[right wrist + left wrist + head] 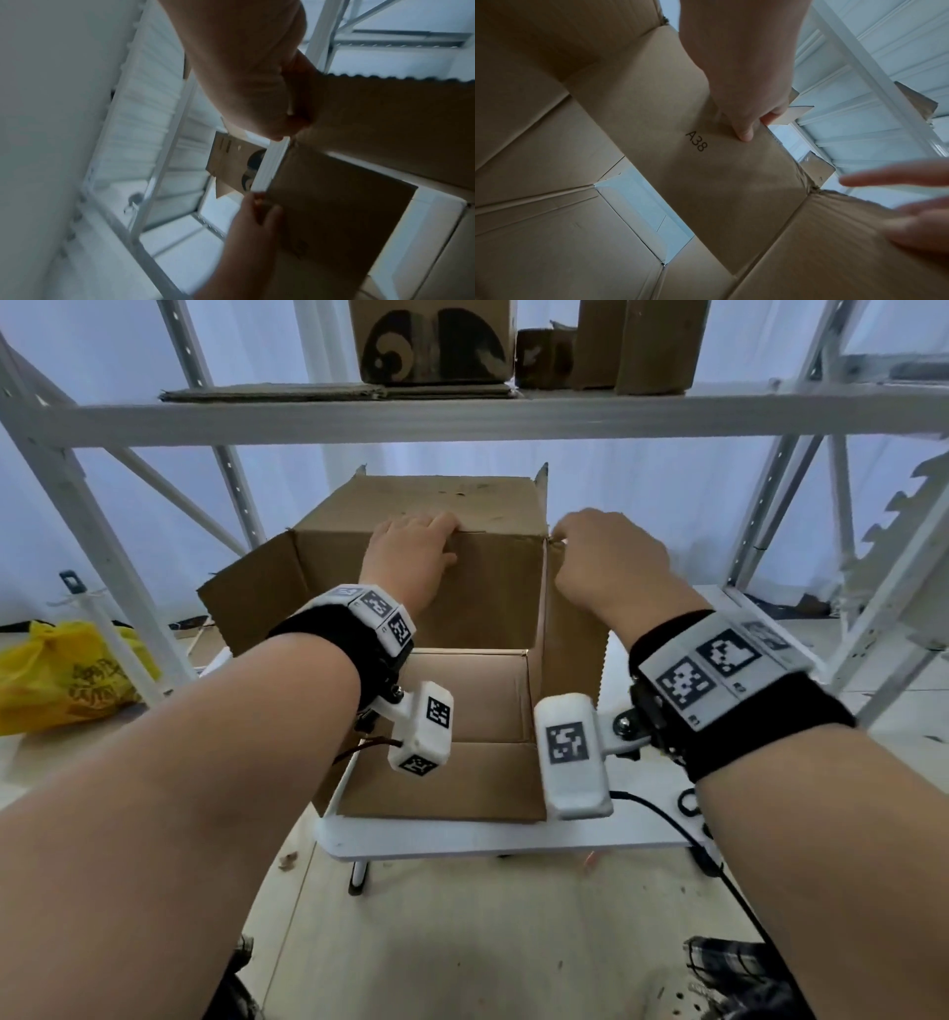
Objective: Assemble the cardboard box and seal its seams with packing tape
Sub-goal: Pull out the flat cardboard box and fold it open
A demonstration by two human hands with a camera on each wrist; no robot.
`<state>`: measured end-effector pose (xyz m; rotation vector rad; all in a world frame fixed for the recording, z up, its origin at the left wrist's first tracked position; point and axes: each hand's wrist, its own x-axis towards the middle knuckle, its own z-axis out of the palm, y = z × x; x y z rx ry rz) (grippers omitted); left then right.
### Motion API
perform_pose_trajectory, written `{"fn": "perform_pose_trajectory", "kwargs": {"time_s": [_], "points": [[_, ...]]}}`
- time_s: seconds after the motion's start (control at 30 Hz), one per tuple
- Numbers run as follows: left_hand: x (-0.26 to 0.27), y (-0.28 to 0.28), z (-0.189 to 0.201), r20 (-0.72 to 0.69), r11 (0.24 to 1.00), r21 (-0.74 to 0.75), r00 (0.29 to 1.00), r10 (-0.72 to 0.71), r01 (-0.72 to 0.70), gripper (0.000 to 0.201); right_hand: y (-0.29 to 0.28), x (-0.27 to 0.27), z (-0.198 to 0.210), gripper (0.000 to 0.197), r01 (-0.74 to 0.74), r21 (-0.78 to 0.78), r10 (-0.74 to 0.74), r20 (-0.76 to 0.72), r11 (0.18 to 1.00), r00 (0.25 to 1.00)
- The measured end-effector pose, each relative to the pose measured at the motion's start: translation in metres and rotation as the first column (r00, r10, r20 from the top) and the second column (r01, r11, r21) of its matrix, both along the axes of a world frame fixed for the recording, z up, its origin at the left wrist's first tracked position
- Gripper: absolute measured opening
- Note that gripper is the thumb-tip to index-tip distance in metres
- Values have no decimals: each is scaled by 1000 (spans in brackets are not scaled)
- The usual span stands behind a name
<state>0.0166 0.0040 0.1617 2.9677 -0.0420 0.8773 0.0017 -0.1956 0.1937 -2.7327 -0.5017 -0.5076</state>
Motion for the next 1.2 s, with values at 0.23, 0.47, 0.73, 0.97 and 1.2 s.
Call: {"fn": "perform_pose_trajectory", "kwargs": {"time_s": [0.23, 0.47, 0.73, 0.97, 1.2], "points": [[3, -2, 4, 65, 991, 132, 998, -1, -7, 32, 14, 22, -3, 46, -110, -116, 94, -136, 987, 986], [11, 4, -1, 107, 999, 49, 994, -17, 11, 26, 11, 37, 0, 50, -186, -35, 169, -283, 982, 944], [-6, 5, -19, 85, 999, -6, 995, -47, 48, 47, 3, 18, 5, 62, -188, -11, 176, -297, 982, 938], [-58, 37, -23, 60, 967, 134, 976, 211, -217, 65, -1, -2, 5, 63, -161, 84, 177, -263, 983, 948], [-100, 69, -6, -44, 827, 211, 840, 541, -521, 59, 13, 2, 0, 60, -100, 56, 111, -259, 993, 960]]}}
